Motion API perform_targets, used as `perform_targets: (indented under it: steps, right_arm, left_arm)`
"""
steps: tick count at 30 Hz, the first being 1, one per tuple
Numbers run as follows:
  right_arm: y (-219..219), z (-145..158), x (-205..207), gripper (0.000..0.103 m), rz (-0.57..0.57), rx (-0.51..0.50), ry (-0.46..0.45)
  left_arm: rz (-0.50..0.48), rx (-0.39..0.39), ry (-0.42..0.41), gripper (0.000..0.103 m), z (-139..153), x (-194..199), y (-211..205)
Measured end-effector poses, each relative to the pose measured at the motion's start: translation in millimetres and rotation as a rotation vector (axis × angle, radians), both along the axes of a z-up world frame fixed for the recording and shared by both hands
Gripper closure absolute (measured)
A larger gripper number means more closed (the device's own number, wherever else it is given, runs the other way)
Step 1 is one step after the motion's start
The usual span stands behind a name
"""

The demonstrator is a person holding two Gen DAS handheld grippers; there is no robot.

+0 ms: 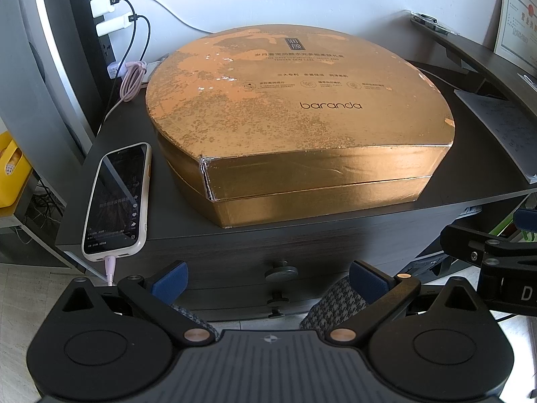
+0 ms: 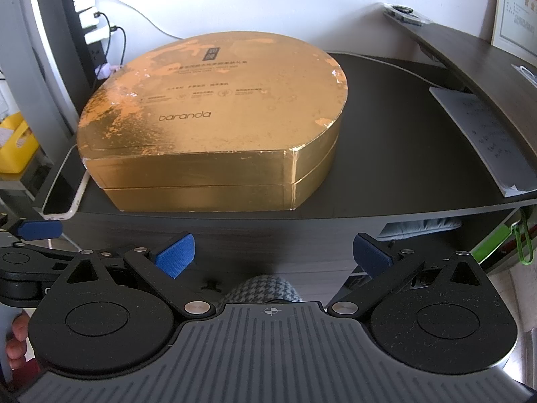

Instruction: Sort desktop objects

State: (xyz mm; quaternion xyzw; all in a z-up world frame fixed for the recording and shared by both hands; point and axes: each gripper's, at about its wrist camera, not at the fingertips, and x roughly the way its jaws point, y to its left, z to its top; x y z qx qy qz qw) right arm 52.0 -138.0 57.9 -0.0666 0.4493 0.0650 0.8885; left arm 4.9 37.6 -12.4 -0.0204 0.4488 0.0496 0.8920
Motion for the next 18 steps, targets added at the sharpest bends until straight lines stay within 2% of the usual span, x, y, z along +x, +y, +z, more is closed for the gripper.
perform_targets:
  steps: [18]
  right_arm:
    - [-0.1, -0.4, 0.3, 0.0, 0.0, 0.002, 0.004]
  left_arm:
    - [0.003, -0.001, 0.004, 0.001, -0.5, -0.1, 0.2]
